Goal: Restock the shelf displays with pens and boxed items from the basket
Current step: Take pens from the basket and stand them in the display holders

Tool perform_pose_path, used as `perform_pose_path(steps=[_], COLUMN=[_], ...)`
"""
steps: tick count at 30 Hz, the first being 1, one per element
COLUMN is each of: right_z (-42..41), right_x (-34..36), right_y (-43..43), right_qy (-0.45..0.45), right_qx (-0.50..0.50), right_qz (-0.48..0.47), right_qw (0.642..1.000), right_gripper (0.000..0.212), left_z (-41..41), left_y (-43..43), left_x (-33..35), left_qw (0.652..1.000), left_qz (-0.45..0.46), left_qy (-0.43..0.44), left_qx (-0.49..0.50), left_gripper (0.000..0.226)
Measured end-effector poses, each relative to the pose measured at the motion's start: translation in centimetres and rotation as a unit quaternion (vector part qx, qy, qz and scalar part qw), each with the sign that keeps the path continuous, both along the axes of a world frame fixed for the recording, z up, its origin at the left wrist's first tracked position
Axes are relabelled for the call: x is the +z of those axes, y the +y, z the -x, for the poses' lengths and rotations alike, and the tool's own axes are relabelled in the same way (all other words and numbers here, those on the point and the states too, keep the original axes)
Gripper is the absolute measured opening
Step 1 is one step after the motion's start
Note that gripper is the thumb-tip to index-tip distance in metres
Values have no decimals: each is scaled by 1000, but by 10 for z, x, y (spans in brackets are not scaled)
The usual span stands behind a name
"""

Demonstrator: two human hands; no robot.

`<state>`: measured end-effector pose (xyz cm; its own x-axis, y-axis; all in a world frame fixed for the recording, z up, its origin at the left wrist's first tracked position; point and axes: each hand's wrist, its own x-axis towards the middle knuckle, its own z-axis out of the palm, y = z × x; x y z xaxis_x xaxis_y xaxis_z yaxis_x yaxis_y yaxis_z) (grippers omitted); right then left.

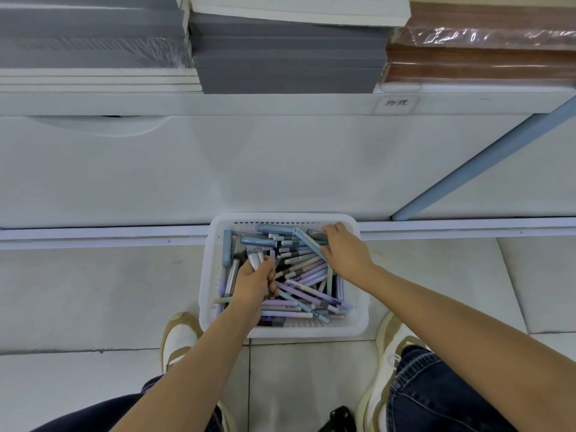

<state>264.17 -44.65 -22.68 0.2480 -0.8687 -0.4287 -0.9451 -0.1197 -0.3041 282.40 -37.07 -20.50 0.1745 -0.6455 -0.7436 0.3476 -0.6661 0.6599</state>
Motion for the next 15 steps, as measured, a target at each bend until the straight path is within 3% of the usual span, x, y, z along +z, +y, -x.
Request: perform_pose_path(steps=[7,12,15], right_z=[-12,-10,-16], right_x=[-3,1,0], right_y=[-5,-6,-6], right_qy=[32,-129,-73], right_qx=[-3,-77,-56], right_qz=[19,48,34], right_qw=[999,987,995], right_gripper=[28,10,22], left_z=[-3,-6,-8], left_y=[2,2,1], left_x=[-5,-3,-2], left_qw=[999,1000,1000], left_qz=[10,24,16], left_qy=[-10,-2,-8], left_qx=[-31,-3,4], left_gripper=[15,20,20])
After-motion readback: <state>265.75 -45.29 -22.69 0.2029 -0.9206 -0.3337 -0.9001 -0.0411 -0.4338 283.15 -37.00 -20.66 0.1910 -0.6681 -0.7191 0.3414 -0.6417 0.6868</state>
